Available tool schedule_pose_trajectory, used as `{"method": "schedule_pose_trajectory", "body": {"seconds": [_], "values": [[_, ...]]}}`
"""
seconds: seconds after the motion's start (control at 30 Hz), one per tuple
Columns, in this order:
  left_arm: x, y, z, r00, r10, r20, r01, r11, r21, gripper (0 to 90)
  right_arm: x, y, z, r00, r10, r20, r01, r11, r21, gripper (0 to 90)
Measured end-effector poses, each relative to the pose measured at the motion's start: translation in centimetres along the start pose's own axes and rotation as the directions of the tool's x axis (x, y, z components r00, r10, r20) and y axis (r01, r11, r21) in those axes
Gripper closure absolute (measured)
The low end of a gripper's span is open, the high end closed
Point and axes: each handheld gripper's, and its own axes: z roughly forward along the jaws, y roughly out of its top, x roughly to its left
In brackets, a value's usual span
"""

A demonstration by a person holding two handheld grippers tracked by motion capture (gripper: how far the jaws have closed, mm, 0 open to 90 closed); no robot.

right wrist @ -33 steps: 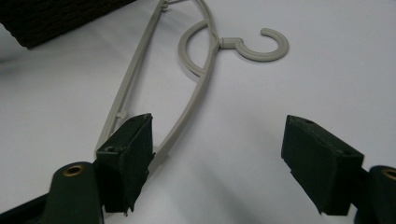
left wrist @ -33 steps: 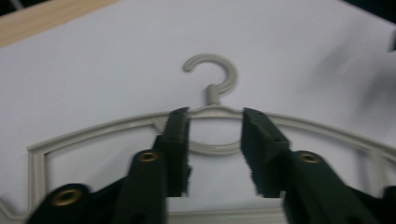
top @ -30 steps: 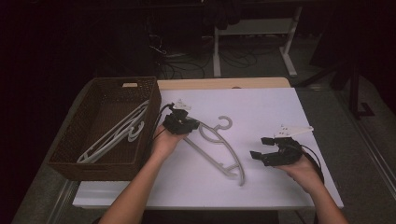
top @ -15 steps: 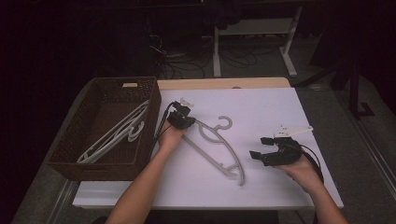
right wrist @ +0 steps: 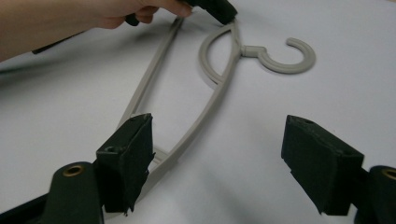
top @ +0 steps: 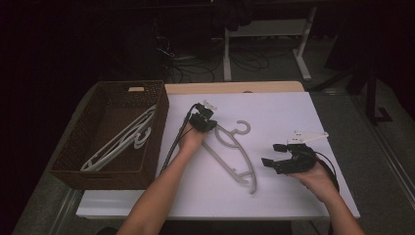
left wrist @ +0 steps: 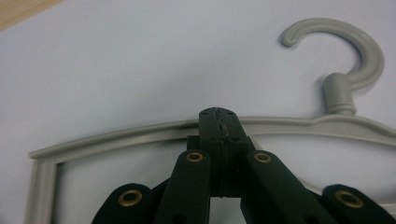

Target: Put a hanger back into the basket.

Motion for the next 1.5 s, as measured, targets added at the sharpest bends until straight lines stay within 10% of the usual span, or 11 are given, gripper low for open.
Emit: {"method": "schedule_pose_trajectory", "body": {"seconds": [0.33,0.5,0.8,1.07,1.5], "values": [[-1.2,2.1,1.6,0.9989,0.011,0.047,-0.011,0.9998,-0.015,89.3,-0.2,-0.1,0.0,1.0,0.002,-0.004,-0.002,1.0,0.004,24.4],[-0.9,1.8,-0.8,0.9965,-0.003,0.083,0.006,0.9993,-0.037,70.3,-0.4,-0.2,0.0,0.9999,0.011,-0.006,-0.011,1.0,0.009,28.6],[-1.2,-1.0,-7.1,0.9804,-0.029,0.195,0.042,0.997,-0.064,33.6,-0.5,-0.4,0.8,0.9999,0.0,-0.012,0.001,0.997,0.073,61.4],[-2.3,-4.9,-10.3,0.9535,-0.028,0.3,0.058,0.994,-0.092,13.9,0.0,-0.4,2.5,0.9996,-0.026,-0.01,0.028,0.989,0.144,87.1],[-3.8,-7.6,-11.8,0.9431,-0.009,0.332,0.05,0.9922,-0.114,1.5,0.6,-1.2,4.3,0.998,-0.054,-0.031,0.06,0.97,0.237,88.8]]}}
